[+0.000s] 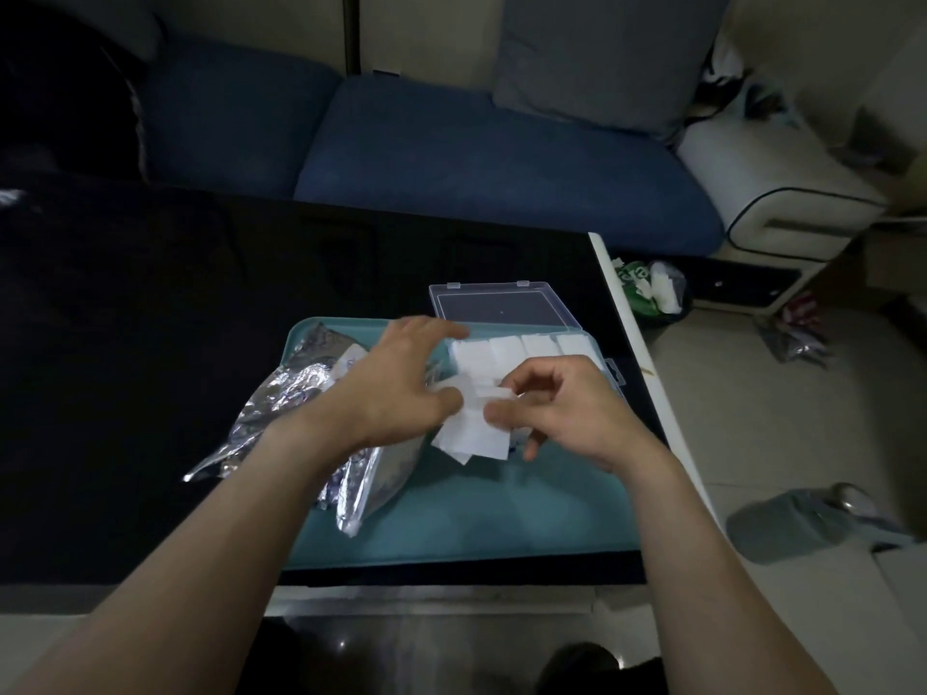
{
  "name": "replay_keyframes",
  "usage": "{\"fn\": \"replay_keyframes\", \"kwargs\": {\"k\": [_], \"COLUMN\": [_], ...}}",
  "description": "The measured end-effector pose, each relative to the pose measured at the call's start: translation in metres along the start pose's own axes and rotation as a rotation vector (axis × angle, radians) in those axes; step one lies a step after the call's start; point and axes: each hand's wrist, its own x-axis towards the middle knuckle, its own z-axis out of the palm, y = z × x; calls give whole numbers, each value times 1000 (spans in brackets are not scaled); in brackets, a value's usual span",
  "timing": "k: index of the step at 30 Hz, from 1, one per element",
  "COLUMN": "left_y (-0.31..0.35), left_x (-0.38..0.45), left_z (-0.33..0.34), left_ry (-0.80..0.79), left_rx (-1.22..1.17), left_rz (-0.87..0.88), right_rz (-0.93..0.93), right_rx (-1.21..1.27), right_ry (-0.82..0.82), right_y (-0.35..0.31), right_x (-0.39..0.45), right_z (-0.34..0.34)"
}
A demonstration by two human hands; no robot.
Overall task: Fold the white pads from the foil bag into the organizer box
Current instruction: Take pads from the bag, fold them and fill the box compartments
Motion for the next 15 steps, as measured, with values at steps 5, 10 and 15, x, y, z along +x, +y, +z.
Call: {"fn": "replay_keyframes", "kwargs": {"k": [5,10,15], "left_y": [10,20,33], "left_x": [6,13,16], "left_z": [16,28,33], "left_ry": [-57,1,-124], "left_rx": [-39,-268,-926], "left_rz": [29,-31,-230], "right_rz": [-110,-126,-123], "right_rx": [105,167,200], "right_ry": [62,225,262], "right_y": [2,6,8], "right_x": [-8,-10,-14], "right_z": [-10,-19,-31]}}
